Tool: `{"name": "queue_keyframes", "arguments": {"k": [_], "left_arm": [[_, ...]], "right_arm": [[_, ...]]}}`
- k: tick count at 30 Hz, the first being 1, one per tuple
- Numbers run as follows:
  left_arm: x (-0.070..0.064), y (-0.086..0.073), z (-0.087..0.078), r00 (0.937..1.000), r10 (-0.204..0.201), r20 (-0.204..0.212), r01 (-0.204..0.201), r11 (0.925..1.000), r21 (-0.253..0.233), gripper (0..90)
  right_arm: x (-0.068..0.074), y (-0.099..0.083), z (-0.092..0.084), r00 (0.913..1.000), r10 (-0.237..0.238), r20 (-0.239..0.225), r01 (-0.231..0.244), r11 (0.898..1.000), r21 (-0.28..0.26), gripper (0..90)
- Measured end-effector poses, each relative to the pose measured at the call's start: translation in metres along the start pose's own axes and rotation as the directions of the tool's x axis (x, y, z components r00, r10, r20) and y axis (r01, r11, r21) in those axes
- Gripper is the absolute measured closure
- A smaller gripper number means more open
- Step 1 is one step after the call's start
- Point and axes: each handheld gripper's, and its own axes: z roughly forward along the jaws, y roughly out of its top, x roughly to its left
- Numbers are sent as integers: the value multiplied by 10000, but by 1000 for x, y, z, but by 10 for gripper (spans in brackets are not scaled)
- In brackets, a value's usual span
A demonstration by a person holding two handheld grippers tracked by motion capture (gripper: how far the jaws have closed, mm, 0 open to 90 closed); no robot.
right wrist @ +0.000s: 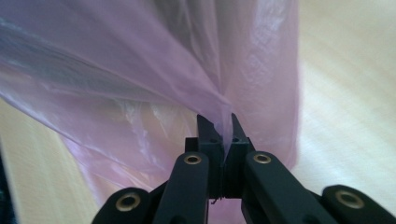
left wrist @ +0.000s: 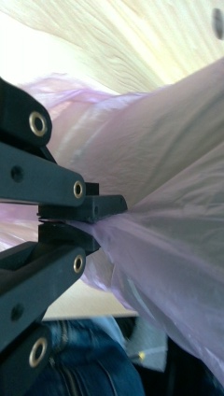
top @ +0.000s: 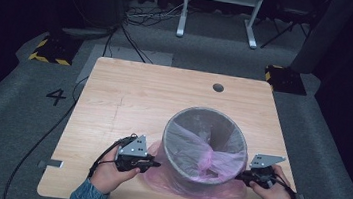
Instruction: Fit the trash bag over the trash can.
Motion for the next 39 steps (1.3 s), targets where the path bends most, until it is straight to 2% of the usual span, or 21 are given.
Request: {"name": "queue_keyframes", "arguments": {"k": [2, 4, 5, 8, 9, 11, 14, 15, 17, 19, 21, 24, 25, 26, 27, 29, 30, 34, 36, 37, 39], "left_arm": [[7, -9, 8, 9994, -298, -188, 308, 9982, 508, 893], [14, -20, 19, 9973, -527, -502, 585, 9909, 1211, 893], [17, -26, 23, 9960, -730, -518, 796, 9872, 1382, 893], [20, -33, 28, 9938, -1052, -355, 1091, 9845, 1372, 892], [20, -32, 27, 9949, -935, -386, 978, 9865, 1312, 888], [17, -28, 22, 9958, -729, -553, 789, 9903, 1140, 872], [19, -29, 17, 9927, -740, -953, 855, 9887, 1228, 863], [21, -32, 15, 9910, -804, -1073, 929, 9887, 1178, 843], [20, -34, 11, 9874, -897, -1302, 1006, 9917, 795, 698], [16, -32, 5, 9942, -761, -763, 779, 9968, 204, 601], [9, -26, 0, 9980, -560, -288, 550, 9979, -335, 493], [3, -15, -4, 9991, -282, -322, 255, 9963, -824, 383], [3, -11, -5, 9991, -228, -349, 194, 9955, -932, 397], [3, -7, -5, 9994, -151, -324, 119, 9950, -990, 472], [4, -3, -5, 9995, -64, -295, 37, 9957, -929, 615], [5, 3, -4, 9990, 47, -452, -88, 9959, -905, 783], [6, 6, -5, 9995, -62, -320, 29, 9950, -1000, 870], [10, 8, -6, 9990, -394, -226, 355, 9875, -1533, 891], [13, 7, -4, 9986, -502, -178, 468, 9866, -1564, 892], [14, 6, -3, 9981, -608, -122, 581, 9856, -1589, 894], [18, 7, 1, 9976, -671, -186, 634, 9859, -1546, 895]], "right_arm": [[2, 0, 3, 10000, -31, 44, 31, 10000, -54, 893], [3, 1, 0, 9999, -18, 116, 21, 9996, -264, 879], [3, 2, -3, 9999, -14, 133, 19, 9993, -374, 879], [1, -1, -6, 9996, 53, 273, -50, 9999, -128, 897], [1, -5, -5, 9978, -1, 668, -17, 9996, 282, 900], [0, -10, -4, 9955, 109, 945, -172, 9977, 661, 900], [-1, -17, -7, 9952, 582, 785, -637, 9955, 697, 893], [-1, -17, -10, 9948, 623, 800, -677, 9954, 672, 847], [1, -17, -17, 9957, 429, 825, -451, 9987, 242, 639], [7, -15, -29, 9990, 210, 397, -192, 9988, -441, 518], [13, -12, -38, 9999, -85, -74, 78, 9959, -902, 441], [25, -4, -52, 9971, -641, -411, 573, 9872, -1487, 425], [27, -1, -55, 9964, -698, -486, 609, 9845, -1645, 474], [28, 3, -58, 9957, -778, -504, 680, 9826, -1729, 609], [29, 6, -60, 9945, -855, -599, 745, 9834, -1656, 740], [27, 12, -62, 9949, -810, -593, 704, 9839, -1640, 867], [25, 14, -62, 9964, -685, -501, 592, 9839, -1687, 894], [10, 14, -57, 9999, 48, 119, -25, 9833, -1818, 900], [3, 10, -48, 9994, 327, 90, -308, 9855, -1668, 900], [2, 9, -43, 9989, 452, -95, -461, 9848, -1677, 900], [3, 9, -36, 9987, 432, -262, -469, 9854, -1637, 900]]}}
